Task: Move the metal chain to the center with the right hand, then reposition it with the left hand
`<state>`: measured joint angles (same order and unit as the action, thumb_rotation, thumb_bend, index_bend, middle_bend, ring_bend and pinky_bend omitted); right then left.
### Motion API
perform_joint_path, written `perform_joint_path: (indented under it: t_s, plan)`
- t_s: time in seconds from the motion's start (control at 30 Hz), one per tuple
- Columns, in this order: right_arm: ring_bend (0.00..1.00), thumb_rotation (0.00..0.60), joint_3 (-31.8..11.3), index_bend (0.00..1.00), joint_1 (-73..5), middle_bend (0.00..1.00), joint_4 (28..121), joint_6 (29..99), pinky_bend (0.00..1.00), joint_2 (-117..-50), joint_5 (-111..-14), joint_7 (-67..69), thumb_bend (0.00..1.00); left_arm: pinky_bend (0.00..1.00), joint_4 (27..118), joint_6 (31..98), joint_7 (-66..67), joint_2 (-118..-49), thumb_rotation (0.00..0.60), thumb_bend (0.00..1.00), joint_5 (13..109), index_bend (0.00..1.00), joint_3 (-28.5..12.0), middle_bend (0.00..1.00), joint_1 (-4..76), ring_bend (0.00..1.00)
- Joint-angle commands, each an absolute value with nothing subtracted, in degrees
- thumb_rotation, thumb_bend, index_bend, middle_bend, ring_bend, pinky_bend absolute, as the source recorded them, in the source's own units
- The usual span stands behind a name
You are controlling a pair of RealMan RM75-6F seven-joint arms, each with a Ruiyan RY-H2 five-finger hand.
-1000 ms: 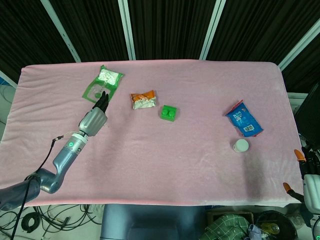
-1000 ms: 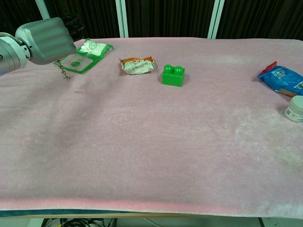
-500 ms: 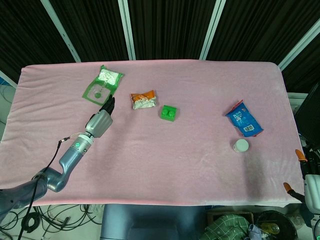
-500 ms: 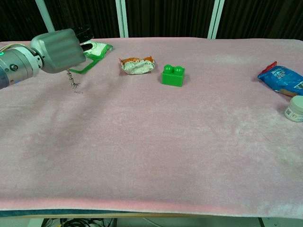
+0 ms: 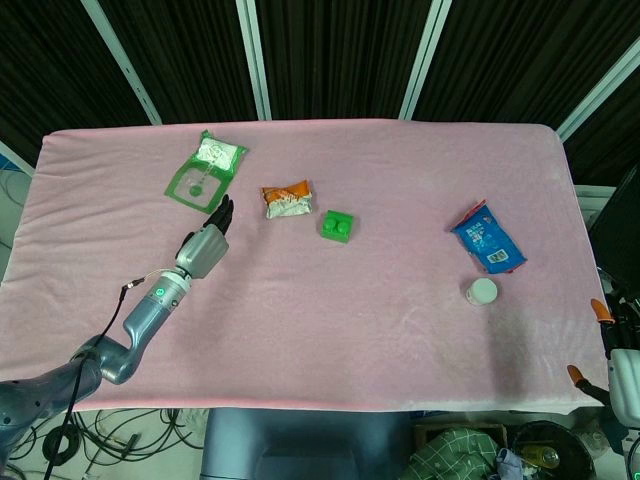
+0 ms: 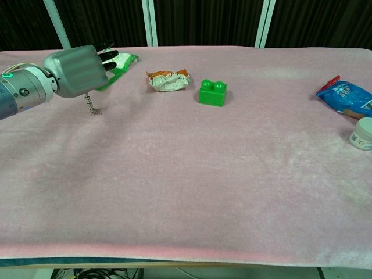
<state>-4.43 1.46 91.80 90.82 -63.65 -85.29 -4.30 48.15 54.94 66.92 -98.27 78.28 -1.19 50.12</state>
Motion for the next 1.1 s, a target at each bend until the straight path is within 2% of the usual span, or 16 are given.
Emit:
perform_joint_path:
  t_s: [0.03, 1.1]
  plan:
    - [0.00, 0.600, -4.4, 0.00, 1.4, 0.00, 91.8, 90.8, 0.18, -63.7, -85.4, -4.3, 0.10, 0.00, 47.3, 54.8, 66.7, -98.7, 0.600, 0.40, 78.7, 0.58, -1.0, 0.16, 50.2, 0.00]
    - [0.00, 0.600, -4.3, 0.00, 1.6, 0.00, 92.0, 91.3, 0.18, -63.5, -85.9, -4.1, 0.10, 0.00, 45.9, 55.3, 66.2, -99.2, 0.600, 0.40, 81.5, 0.58, -0.6, 0.16, 49.9, 0.00]
